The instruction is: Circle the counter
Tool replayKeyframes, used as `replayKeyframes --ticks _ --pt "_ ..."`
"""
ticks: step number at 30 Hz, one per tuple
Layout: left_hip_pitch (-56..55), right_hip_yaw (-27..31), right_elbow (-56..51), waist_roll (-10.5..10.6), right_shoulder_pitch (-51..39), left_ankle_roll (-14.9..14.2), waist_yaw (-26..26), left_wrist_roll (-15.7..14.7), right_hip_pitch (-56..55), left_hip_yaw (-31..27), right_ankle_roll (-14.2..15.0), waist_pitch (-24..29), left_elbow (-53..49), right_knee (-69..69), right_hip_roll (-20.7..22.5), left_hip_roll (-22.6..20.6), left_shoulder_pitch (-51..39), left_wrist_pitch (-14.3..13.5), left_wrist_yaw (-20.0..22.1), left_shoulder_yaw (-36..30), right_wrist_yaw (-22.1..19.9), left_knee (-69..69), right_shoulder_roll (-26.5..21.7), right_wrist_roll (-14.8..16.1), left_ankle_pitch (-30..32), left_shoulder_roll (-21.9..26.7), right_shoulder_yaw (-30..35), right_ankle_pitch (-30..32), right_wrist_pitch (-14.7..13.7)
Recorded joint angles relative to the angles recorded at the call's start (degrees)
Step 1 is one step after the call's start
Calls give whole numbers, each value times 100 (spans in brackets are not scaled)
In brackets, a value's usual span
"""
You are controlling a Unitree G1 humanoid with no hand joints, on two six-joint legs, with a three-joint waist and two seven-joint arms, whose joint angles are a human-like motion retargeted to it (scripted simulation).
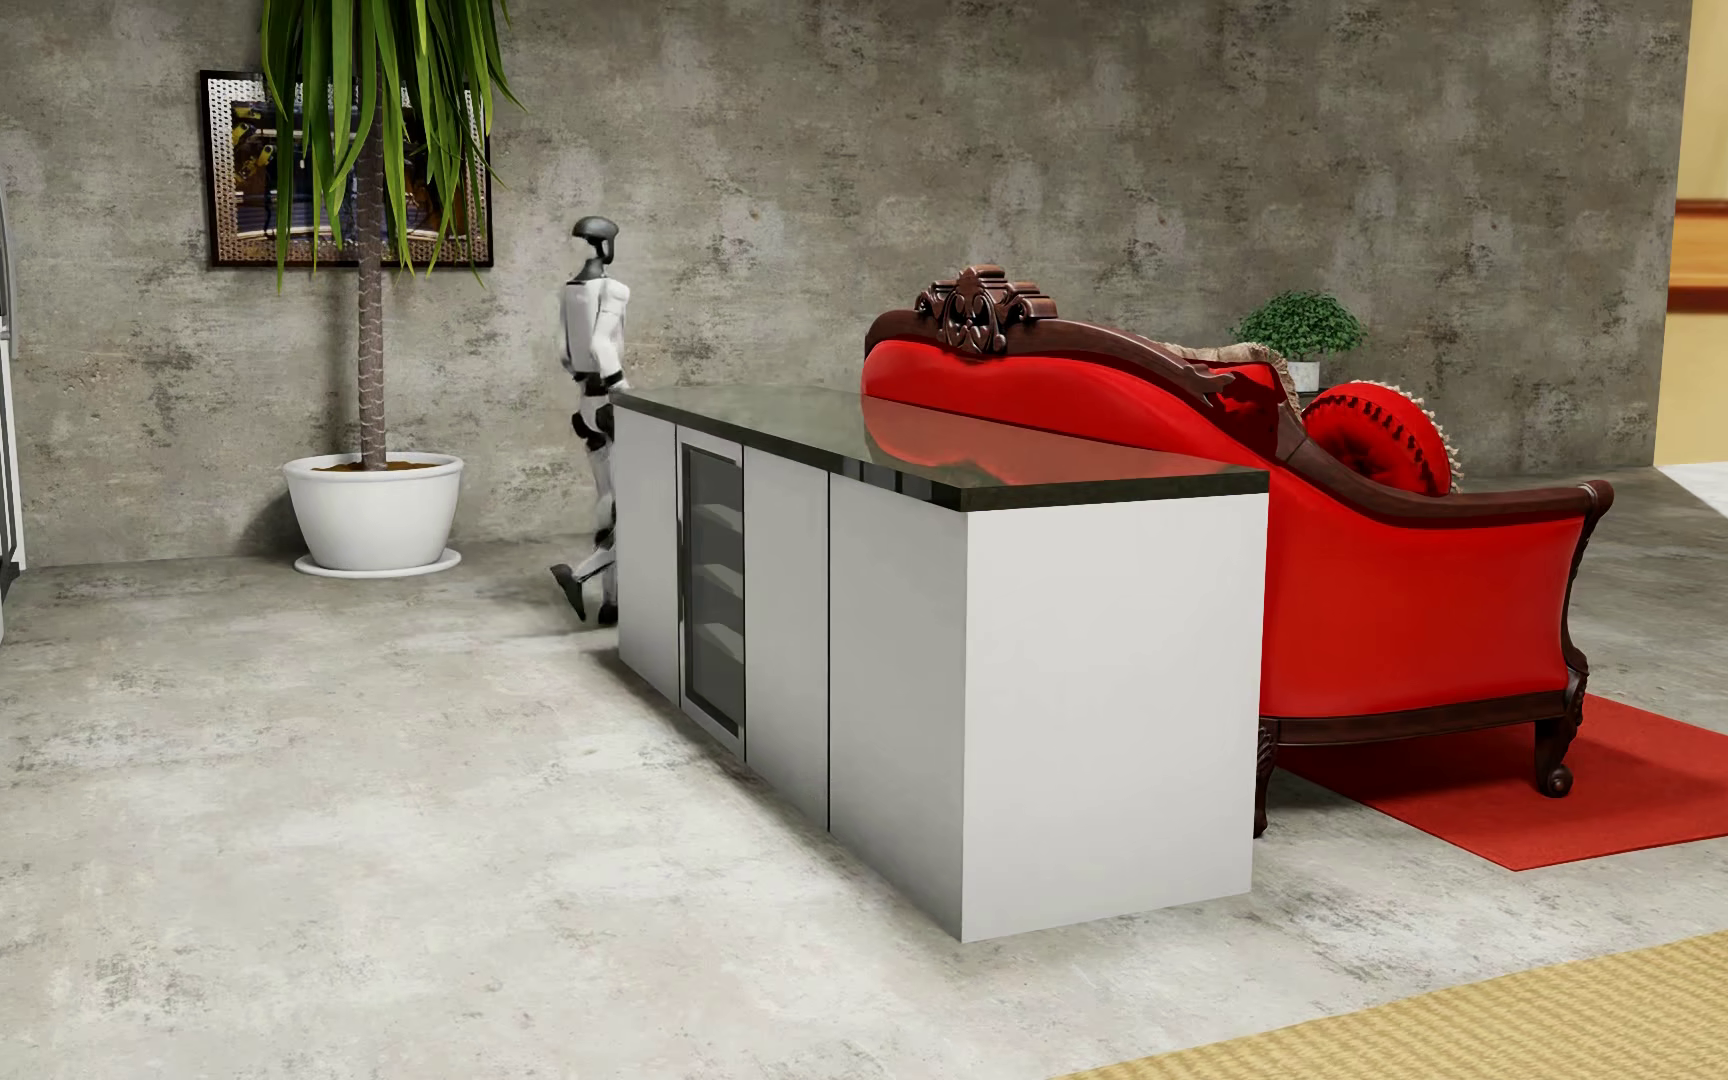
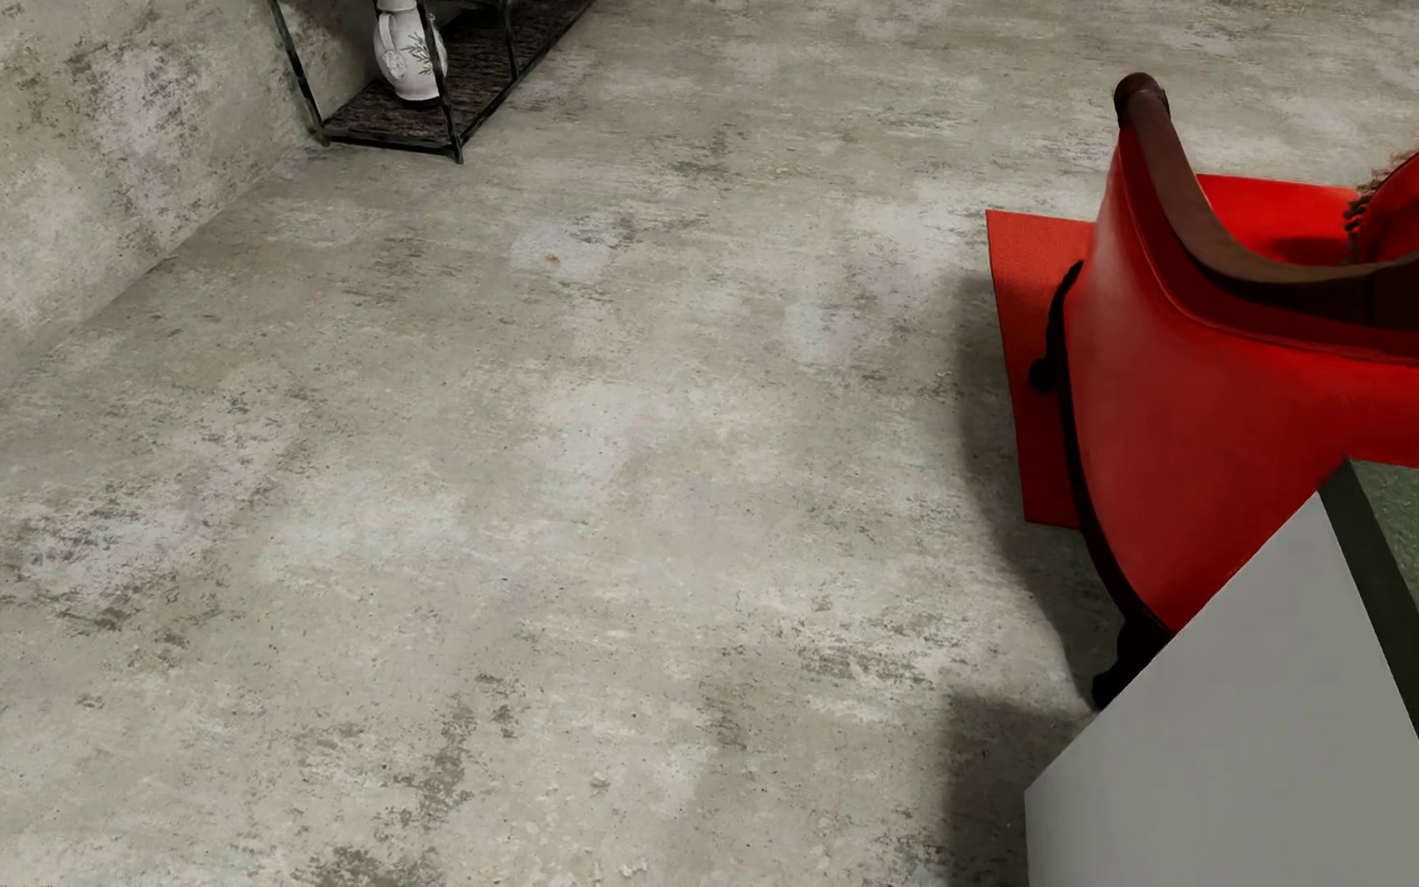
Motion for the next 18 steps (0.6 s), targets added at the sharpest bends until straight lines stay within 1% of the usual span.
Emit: replayKeyframes --ticks 1,2,3,4,5,6,7,8,9,10,11,12,13,14,15,16,17,18 --pt "123 -122 131 -129 462 -163 -5 -60 -427 -159 -233 16 16 532 -498 -17 -81 -124 66 21 267 -38 -29 -302 -44 -14 246 -289 -180" --pt "215 -302 157 -249 889 -323 -54 -94 -777 -384 -414 50 28 817 -1103 -22 -160 -179 103 34 399 -50 16 -578 -92 -12 433 -397 -451" --pt "258 -522 170 -361 1258 -472 -141 -116 -1042 -657 -503 95 1 818 -1741 -30 -214 -217 159 58 544 -21 85 -866 -153 -27 577 -381 -744" --pt "281 -760 125 -460 1546 -618 -250 -133 -1269 -962 -606 144 -59 547 -2229 -16 -247 -222 197 83 740 -3 244 -1000 -205 -37 533 -373 -926" --pt "288 -915 49 -532 1730 -768 -359 -165 -1498 -1261 -692 198 -141 28 -2475 12 -254 -245 234 96 1006 21 439 -981 -261 -40 362 -360 -1078" --pt "303 -1057 -49 -576 1813 -921 -445 -200 -1682 -1533 -733 249 -214 -751 -2573 57 -252 -281 240 88 1200 -17 615 -962 -288 -26 193 -342 -1173" --pt "322 -1124 -197 -593 1837 -1073 -507 -228 -1795 -1766 -583 297 -247 -1778 -2528 102 -262 -305 223 71 1242 -98 763 -941 -299 -1 41 -277 -1272" --pt "356 -1089 -364 -589 1792 -1225 -543 -238 -1832 -1962 -491 341 -236 -3018 -2394 145 -268 -289 198 49 1202 -212 860 -958 -305 38 -56 -94 -1370" --pt "404 -880 -555 -567 1705 -1383 -552 -220 -1757 -2129 -251 372 -179 -4476 -2184 182 -273 -246 163 2 1056 -327 881 -1090 -322 92 -65 159 -1457" --pt "489 -472 -782 -532 1607 -1539 -554 -189 -1731 -2272 -226 406 -83 -5667 -2052 200 -275 -193 129 -53 853 -456 880 -1192 -343 154 -101 154 -1455" --pt "586 -378 -1106 -505 1532 -1699 -523 -144 -1782 -2368 26 442 79 -6376 -2094 201 -278 -91 134 -88 669 -562 858 -1263 -369 208 -126 -449 -1445" --pt "719 -682 -1424 -483 1410 -1894 -468 -125 -1856 -2378 558 482 214 -6365 -2245 238 -221 2 155 -60 494 -579 811 -1268 -431 268 -167 -910 -1465" --pt "886 -1071 -1696 -451 1211 -2015 -429 -155 -1872 -2328 -39 517 325 -5928 -2393 304 -105 97 194 46 341 -557 749 -1211 -505 313 -233 -539 -1402" --pt "1069 -1210 -1877 -389 936 -2026 -426 -211 -1930 -2286 -447 552 376 -5547 -2442 384 72 204 213 212 320 -601 659 -1095 -473 416 -331 -140 -1374" --pt "1235 -1015 -2034 -299 618 -2027 -453 -208 -1994 -2264 -474 585 444 -5162 -2387 516 252 373 224 301 272 -515 618 -925 -370 477 -482 543 -1299" --pt "1353 -902 -2153 -194 269 -2034 -480 -170 -2074 -2236 -640 620 482 -4574 -2324 753 455 416 209 344 81 -218 623 -661 -118 532 -651 589 -1205" --pt "1325 -865 -2145 -63 -168 -2131 -493 -123 -2126 -2214 -663 658 476 -4037 -2186 1119 654 427 236 377 -195 297 635 -379 329 559 -822 159 -1125" --pt "1136 -886 -1937 83 -728 -1349 -487 -102 -2030 -2183 -699 690 414 -3791 -1950 1473 844 245 315 376 -457 1009 657 -64 742 552 -1025 -176 -984"
